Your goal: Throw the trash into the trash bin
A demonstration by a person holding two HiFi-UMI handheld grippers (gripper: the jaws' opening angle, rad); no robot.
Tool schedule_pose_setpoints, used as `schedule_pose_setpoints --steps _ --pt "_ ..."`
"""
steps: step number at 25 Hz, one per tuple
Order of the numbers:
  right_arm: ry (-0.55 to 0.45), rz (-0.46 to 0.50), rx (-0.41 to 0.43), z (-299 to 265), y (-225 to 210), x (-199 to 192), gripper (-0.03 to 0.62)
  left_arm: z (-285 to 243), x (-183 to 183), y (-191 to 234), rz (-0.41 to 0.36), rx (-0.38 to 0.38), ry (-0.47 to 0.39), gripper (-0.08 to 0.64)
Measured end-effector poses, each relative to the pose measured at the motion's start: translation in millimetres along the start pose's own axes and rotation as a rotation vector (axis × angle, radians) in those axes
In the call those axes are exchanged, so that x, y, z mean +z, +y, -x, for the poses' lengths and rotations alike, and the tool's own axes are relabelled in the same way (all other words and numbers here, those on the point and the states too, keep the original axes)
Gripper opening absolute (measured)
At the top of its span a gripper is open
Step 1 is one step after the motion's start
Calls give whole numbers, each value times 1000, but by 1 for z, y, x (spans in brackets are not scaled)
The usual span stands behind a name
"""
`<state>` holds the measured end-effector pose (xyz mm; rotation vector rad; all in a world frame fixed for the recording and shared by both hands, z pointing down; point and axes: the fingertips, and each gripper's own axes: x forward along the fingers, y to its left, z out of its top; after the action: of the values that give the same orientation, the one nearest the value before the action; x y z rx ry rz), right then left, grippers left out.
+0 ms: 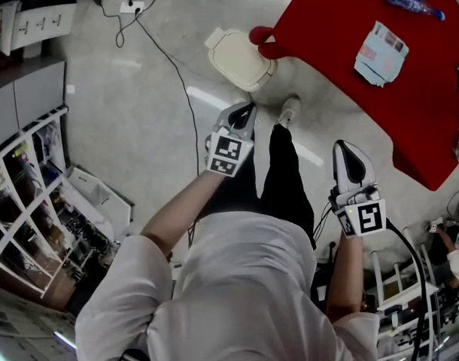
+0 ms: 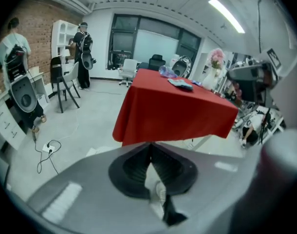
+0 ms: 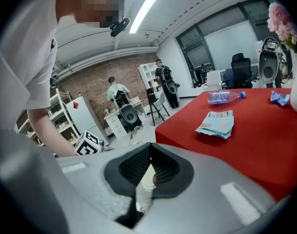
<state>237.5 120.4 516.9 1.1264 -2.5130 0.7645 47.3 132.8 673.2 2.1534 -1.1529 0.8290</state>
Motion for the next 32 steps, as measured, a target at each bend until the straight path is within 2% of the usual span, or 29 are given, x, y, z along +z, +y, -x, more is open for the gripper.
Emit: schedule_pose_setpoints --steps 5,12,20,24,32 --pt "19 -29 -3 -28 -12 -39 -2 -45 -41 10 21 -5 34 3" --pt "41 -79 15 -66 -18 -88 -2 -110 -97 31 90 46 91 3" --pt "61 -126 22 -102 -34 -136 -2 -183 -158 41 109 85 146 3" --pt "62 -153 18 -112 -45 -154 -2 -212 -180 40 89 89 188 3" --pt "80 -160 29 -120 -62 -174 -2 -258 -220 60 100 204 279 3"
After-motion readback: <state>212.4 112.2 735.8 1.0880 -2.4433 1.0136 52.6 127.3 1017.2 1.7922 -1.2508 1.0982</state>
